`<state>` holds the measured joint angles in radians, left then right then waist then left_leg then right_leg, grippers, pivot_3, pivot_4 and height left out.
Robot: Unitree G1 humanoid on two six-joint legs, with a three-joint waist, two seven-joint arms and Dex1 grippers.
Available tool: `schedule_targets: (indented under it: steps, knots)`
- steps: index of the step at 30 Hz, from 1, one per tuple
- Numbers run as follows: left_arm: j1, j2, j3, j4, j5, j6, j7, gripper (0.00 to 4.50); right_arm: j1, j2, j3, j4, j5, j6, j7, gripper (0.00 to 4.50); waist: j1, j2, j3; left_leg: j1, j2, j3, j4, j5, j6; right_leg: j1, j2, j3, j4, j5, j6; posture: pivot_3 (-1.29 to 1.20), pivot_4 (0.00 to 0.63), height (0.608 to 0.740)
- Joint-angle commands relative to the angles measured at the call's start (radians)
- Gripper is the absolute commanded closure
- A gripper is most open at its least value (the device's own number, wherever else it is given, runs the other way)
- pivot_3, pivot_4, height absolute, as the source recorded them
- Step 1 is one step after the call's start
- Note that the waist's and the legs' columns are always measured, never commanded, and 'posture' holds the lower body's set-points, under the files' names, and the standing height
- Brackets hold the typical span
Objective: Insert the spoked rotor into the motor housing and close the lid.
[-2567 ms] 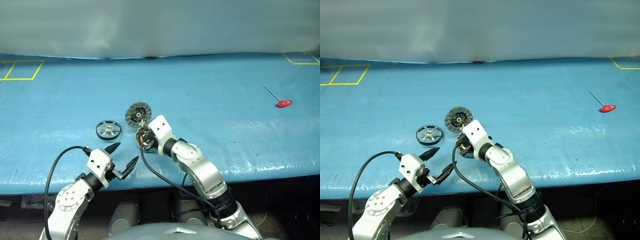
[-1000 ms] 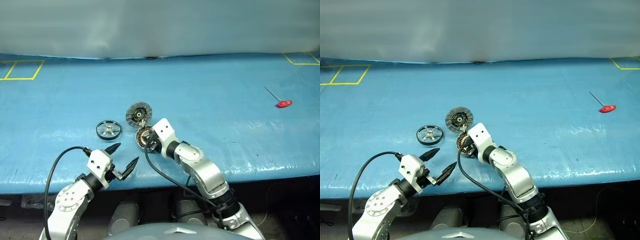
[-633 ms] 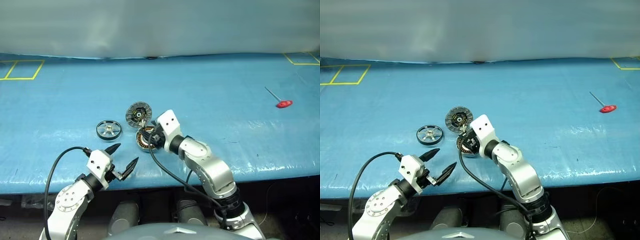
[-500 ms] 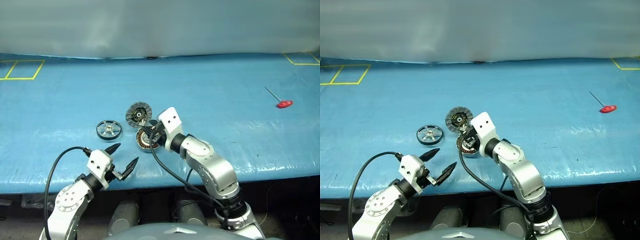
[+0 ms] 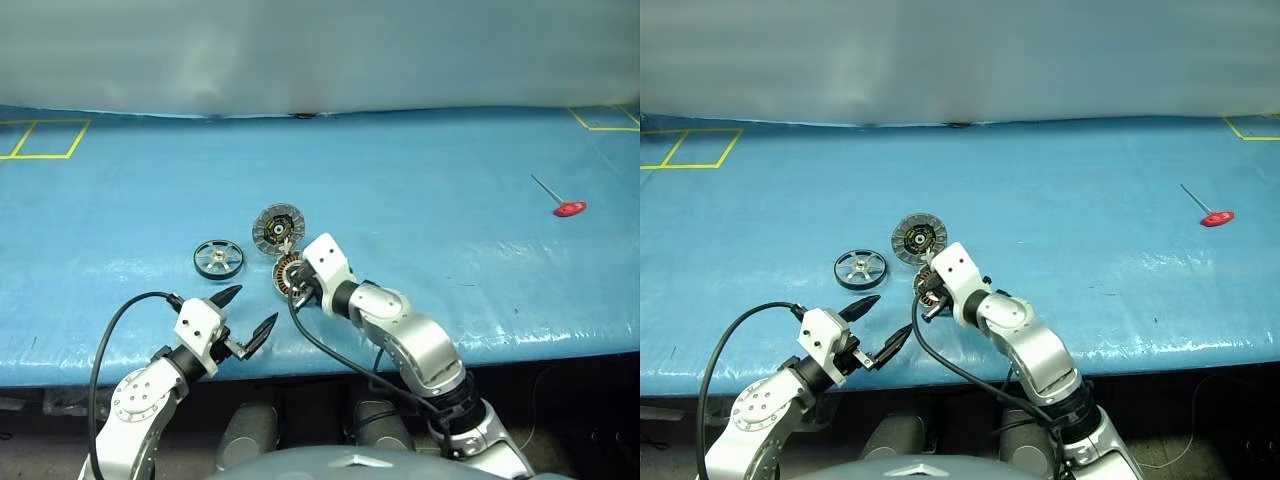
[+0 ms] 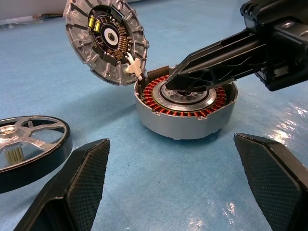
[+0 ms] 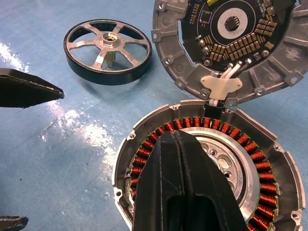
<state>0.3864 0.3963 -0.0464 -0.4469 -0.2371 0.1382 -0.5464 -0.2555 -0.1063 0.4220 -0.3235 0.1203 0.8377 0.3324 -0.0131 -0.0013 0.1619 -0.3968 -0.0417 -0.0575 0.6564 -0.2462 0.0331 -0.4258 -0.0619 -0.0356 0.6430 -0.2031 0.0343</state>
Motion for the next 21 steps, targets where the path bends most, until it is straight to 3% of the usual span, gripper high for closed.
schedule_targets:
  steps: [1,21]
  knots:
    - [0.003,0.0,0.001,-0.01,0.002,-0.017,0.0,0.0,-0.02,0.006,-0.009,-0.012,-0.005,-0.024,-0.005,4.47,0.0,0.0,0.0,0.0,0.0,0.0,0.0,0.0,0.0,0.0,0.0,0.0,0.0,0.0,0.0,0.0,0.15,0.74]
    - [0.001,-0.003,-0.002,-0.006,0.002,-0.022,0.001,0.0,-0.017,-0.013,-0.018,0.048,-0.042,-0.04,-0.012,4.47,-0.001,0.0,0.0,0.0,0.0,0.0,0.0,0.0,0.0,0.0,0.0,0.0,0.0,0.0,0.0,0.0,0.15,0.74]
